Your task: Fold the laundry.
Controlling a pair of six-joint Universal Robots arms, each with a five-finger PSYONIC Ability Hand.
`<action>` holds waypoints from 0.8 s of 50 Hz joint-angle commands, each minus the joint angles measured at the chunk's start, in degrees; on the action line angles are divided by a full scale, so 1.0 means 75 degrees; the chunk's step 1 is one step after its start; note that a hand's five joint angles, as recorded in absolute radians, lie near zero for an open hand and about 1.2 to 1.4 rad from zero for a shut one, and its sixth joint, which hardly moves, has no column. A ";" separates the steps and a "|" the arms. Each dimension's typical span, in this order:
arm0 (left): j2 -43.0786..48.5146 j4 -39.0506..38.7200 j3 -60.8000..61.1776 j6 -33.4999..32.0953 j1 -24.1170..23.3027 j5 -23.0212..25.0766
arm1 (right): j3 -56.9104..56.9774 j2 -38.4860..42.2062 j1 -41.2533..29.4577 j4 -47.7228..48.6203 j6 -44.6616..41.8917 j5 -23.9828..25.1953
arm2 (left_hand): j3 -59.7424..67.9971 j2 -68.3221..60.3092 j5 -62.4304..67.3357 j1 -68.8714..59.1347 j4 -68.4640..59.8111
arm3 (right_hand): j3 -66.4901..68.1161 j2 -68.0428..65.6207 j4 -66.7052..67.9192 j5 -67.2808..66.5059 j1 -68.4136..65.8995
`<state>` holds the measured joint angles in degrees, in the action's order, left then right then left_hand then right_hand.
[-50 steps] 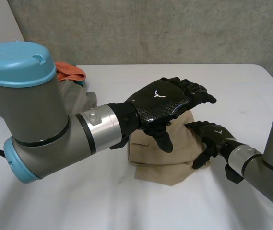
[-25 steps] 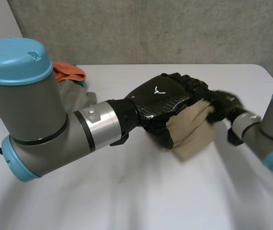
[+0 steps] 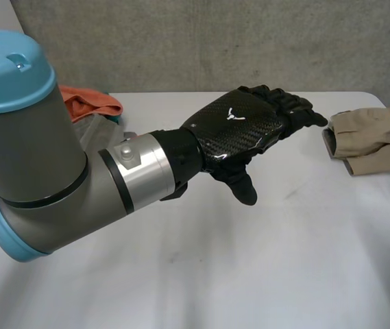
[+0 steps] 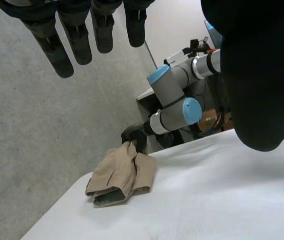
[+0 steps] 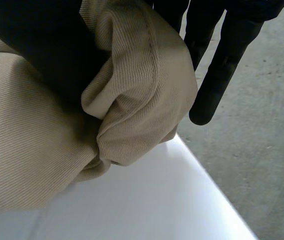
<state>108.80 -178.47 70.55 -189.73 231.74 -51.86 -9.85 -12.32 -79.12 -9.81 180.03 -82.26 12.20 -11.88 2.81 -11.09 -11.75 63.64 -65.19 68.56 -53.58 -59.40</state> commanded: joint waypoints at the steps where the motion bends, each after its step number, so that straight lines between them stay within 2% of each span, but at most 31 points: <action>1: 0.0059 -0.0040 0.0003 -0.0003 -0.0020 -0.0011 | -0.0069 -0.0080 0.0119 0.0078 -0.0133 0.0023 | 0.0161 -0.0204 0.0081 -0.0309 -0.0221 | 0.2181 -0.1975 0.1525 -0.2190 -0.2747; 3: 0.0071 -0.0052 0.0003 -0.0003 -0.0020 -0.0011 | -0.0081 -0.0080 0.0119 0.0090 -0.0144 -0.0071 | 0.0161 -0.0204 0.0081 -0.0309 -0.0221 | 0.2181 -0.1975 0.1525 -0.2190 -0.2747; 4: 0.0071 -0.0063 0.0003 -0.0003 -0.0020 -0.0011 | -0.0116 -0.0080 0.0119 0.0090 -0.0179 -0.0117 | 0.0161 -0.0204 0.0081 -0.0309 -0.0221 | -0.2963 0.3168 -0.3618 0.2954 0.2397; 5: 0.0059 -0.0064 0.0003 0.0009 -0.0020 -0.0035 | -0.0128 -0.0080 0.0119 0.0090 -0.0203 -0.0164 | 0.0161 -0.0204 0.0081 -0.0309 -0.0221 | -0.7153 0.7358 -0.7808 0.7144 0.6587; 7: 0.0059 -0.0064 0.0003 0.0009 -0.0020 -0.0082 | -0.0174 -0.0091 0.0119 0.0090 -0.0366 -0.0351 | 0.0161 -0.0204 0.0081 -0.0309 -0.0221 | -0.7153 0.7358 -0.7808 0.7144 0.6587; 9: 0.0047 -0.0064 0.0003 0.0009 -0.0020 -0.0105 | -0.0315 -0.0150 0.0096 0.0125 -0.0951 -0.0959 | 0.0161 -0.0204 0.0081 -0.0309 -0.0221 | -0.7153 0.7358 -0.7808 0.7144 0.6587; 11: 0.0012 -0.0064 -0.0008 0.0020 -0.0009 -0.0105 | -0.0525 -0.0301 0.0072 0.0218 -0.1606 -0.1300 | 0.0161 -0.0204 0.0081 -0.0309 -0.0221 | -0.7153 0.7358 -0.7808 0.7144 0.6587; 12: 0.0001 -0.0075 0.0003 0.0021 -0.0009 -0.0105 | -0.0816 -0.0558 0.0026 0.0451 -0.2294 -0.1568 | 0.0161 -0.0204 0.0081 -0.0309 -0.0221 | -0.7153 0.7358 -0.7808 0.7144 0.6587; 15: -0.0023 -0.0134 0.0003 0.0067 0.0003 -0.0117 | -0.1868 -0.1271 -0.0080 0.1374 -0.3270 -0.1735 | 0.0161 -0.0204 0.0081 -0.0309 -0.0221 | -0.7153 0.7358 -0.7808 0.7144 0.6587; 17: -0.0035 -0.0192 0.0003 0.0126 0.0015 -0.0129 | -0.2609 -0.1789 -0.0103 0.1869 -0.3367 -0.1653 | 0.0161 -0.0204 0.0081 -0.0309 -0.0221 | -0.7153 0.7358 -0.7808 0.7144 0.6587; 22: -0.0046 -0.0239 -0.0008 0.0301 0.0108 -0.0316 | -0.5104 -0.3534 -0.0162 0.3030 -0.3355 -0.0729 | 0.0272 -0.0316 0.0192 -0.0421 -0.0333 | -0.7153 0.7358 -0.7808 0.7144 0.6587; 23: -0.0046 -0.0251 -0.0020 0.0337 0.0143 -0.0397 | -0.5874 -0.4047 -0.0185 0.3298 -0.3367 -0.0263 | 0.0362 -0.0405 0.0282 -0.0510 -0.0422 | -0.7153 0.7358 -0.7808 0.7144 0.6587; 27: -0.0035 -0.0345 -0.0043 0.0372 0.0553 -0.0971 | -0.7636 -0.5210 -0.0431 0.3547 -0.3472 0.0712 | 0.0385 -0.0428 0.0305 -0.0533 -0.0446 | -0.7153 0.7358 -0.7808 0.7144 0.6587; 33: 0.0094 -0.0509 -0.0032 0.0103 0.2192 -0.2260 | -0.9454 -0.6231 -0.0947 0.3465 -0.3765 0.1370 | 0.0296 -0.0339 0.0216 -0.0444 -0.0356 | -0.7153 0.7358 -0.7808 0.7144 0.6587; 35: 0.0385 -0.0637 -0.0020 -0.0328 0.2742 -0.2506 | -1.0134 -0.6664 -0.1181 0.3406 -0.4151 0.1499 | 0.0251 -0.0294 0.0171 -0.0399 -0.0311 | -0.7153 0.7358 -0.7808 0.7144 0.6587; 38: 0.0901 -0.0755 -0.0043 -0.1055 0.3177 -0.2601 | -1.0940 -0.7330 -0.1392 0.3383 -0.4852 0.1604 | 0.0251 -0.0294 0.0170 -0.0399 -0.0311 | -0.7153 0.7358 -0.7808 0.7144 0.6587; 40: 0.1393 -0.0837 -0.0067 -0.1992 0.3564 -0.2636 | -1.1271 -0.7555 -0.1427 0.3383 -0.5205 0.1628 | 0.0251 -0.0294 0.0170 -0.0399 -0.0311 | -0.7153 0.7358 -0.7808 0.7144 0.6587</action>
<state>111.72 -182.98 70.26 -192.16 250.34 -69.39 -85.46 -62.59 -87.41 16.40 148.85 -71.02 12.36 -12.02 2.81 -11.10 -11.85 12.41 -12.42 12.50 -2.69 -12.94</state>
